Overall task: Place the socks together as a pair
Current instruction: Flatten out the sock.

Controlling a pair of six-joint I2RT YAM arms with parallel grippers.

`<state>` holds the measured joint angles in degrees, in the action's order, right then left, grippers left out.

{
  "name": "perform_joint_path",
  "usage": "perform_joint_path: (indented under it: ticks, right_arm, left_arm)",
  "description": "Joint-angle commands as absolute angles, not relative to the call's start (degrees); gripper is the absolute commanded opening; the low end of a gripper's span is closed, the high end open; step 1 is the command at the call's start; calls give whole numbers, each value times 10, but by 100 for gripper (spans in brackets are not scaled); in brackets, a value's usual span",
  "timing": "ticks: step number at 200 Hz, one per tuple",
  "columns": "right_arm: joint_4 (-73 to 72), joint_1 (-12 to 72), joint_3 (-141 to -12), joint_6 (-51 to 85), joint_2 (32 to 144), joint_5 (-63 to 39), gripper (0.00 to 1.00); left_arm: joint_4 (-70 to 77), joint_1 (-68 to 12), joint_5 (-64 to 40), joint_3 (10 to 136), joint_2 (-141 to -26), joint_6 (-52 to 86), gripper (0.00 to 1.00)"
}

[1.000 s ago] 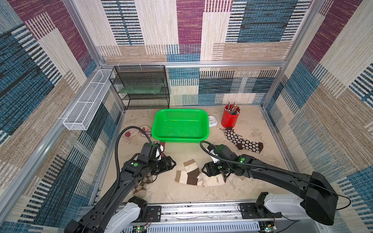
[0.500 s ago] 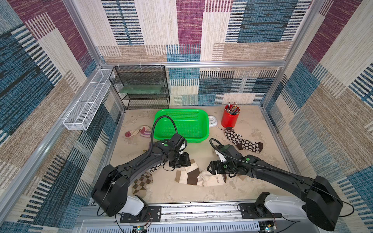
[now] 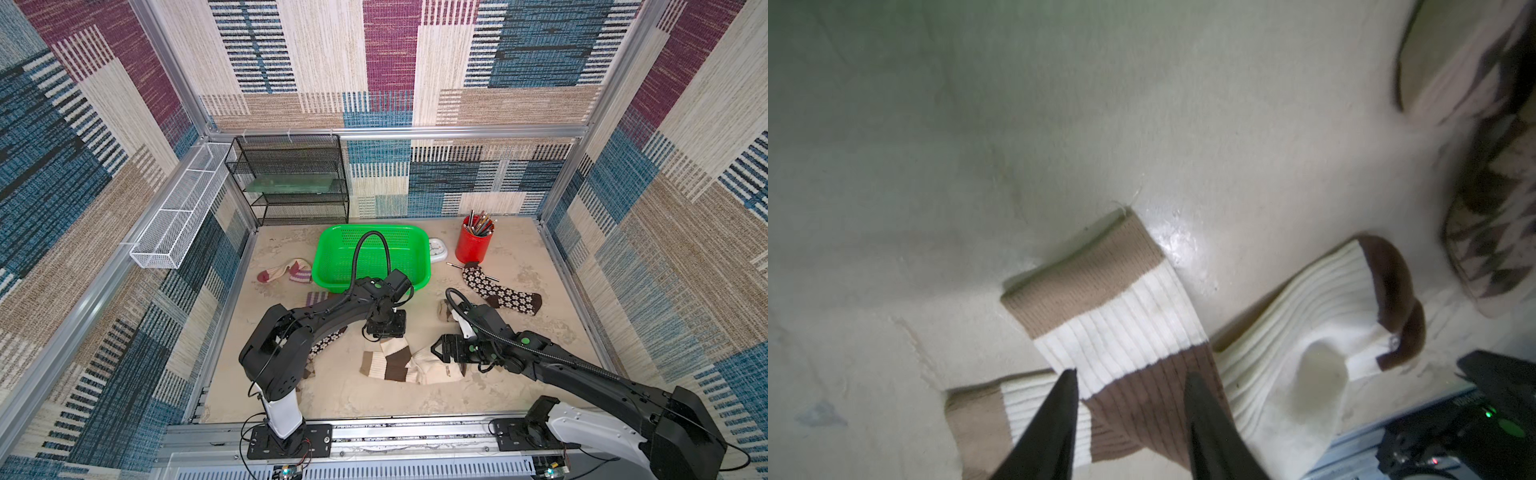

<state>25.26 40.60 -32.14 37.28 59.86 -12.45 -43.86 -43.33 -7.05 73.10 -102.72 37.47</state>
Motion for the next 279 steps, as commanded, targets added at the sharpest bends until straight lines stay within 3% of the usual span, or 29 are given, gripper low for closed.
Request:
perform_joint_path:
  ticks: [1,119,139,161,209,279]
  right_arm:
    - [233,406,-319,376,592,-131,95]
    - [228,395,-302,380,552,-138,95]
    - [223,393,-302,380,554,-138,95]
    - [219,393,-305,379,563,-140,94]
    - [216,393,-315,378,581,-136,94]
    - [227,391,-343,394,662,-153,91]
  left_arm:
    - [-442,-441,-23,749,-1049,389,41]
    - [-422,-462,22,771,-1130,405,33]
    - [-421,-462,27,761,-1127,401,15]
    - [-415,-462,30,753,-1109,397,4]
    - [-353,-463,26,677,-1016,391,1]
    - [-132,-464,50,419,-727,407,1]
